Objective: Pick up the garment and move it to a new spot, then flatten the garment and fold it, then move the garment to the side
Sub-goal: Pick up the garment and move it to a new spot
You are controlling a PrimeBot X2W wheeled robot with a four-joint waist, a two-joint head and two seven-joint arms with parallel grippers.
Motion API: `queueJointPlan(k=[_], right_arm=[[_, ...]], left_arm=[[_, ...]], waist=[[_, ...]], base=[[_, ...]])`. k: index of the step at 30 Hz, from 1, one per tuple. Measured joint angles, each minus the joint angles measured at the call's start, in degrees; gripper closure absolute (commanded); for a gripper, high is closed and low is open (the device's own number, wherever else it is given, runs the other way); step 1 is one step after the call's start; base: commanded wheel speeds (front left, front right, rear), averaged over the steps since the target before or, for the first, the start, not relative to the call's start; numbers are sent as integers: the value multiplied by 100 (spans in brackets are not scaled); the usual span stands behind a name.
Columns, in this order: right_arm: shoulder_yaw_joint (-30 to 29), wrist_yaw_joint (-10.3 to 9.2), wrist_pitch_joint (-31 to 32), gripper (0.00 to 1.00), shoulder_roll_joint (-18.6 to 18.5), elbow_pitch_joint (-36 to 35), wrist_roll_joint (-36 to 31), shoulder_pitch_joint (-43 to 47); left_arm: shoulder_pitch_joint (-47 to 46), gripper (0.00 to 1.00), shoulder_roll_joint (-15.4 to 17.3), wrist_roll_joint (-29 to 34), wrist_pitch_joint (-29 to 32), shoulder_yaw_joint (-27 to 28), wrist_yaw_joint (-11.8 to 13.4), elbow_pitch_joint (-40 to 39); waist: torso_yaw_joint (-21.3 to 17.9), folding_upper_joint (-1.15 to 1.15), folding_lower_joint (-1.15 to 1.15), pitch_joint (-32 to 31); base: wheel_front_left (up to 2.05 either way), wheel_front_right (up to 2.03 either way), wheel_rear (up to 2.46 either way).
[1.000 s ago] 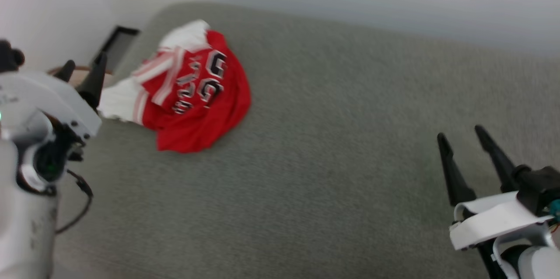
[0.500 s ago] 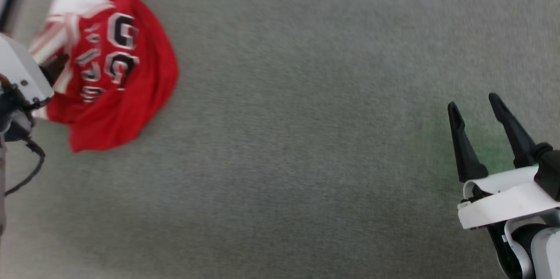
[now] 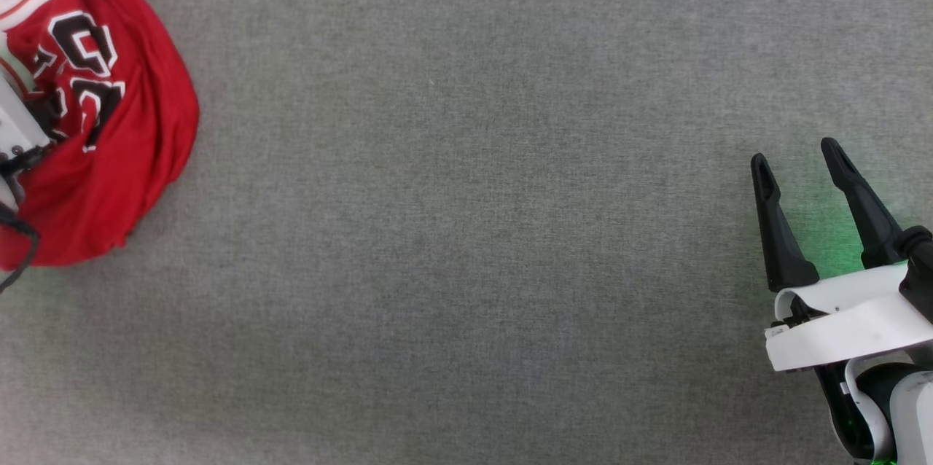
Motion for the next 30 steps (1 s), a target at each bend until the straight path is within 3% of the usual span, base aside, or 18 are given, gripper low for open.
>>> queueJointPlan(k=[1,2,3,14,30], right_arm=[[-1,0,1,0,8,8,0,0],[-5,0,1,0,18,16,0,-1],[-5,0,-1,0,32,23,-1,-1],[-35,0,-107,0,133,335,60,182],[-75,0,-230,0,342,719,198,762]], left_arm=[[-46,27,-11,-1,-27,0,-5,101],[-73,85,-16,9,-58,-26,-57,169],[-83,100,-25,31,-143,-42,-90,231],[-166,100,-78,237,-547,-349,-425,558],[-632,100,333,543,-782,-738,-678,-294]], waist=[[-10,0,0,-11],[-16,0,0,-30],[-18,0,0,-54],[100,0,0,-692],[417,0,0,-2073]], base=[[0,0,0],[0,0,0],[0,0,0],[0,0,0],[0,0,0]])
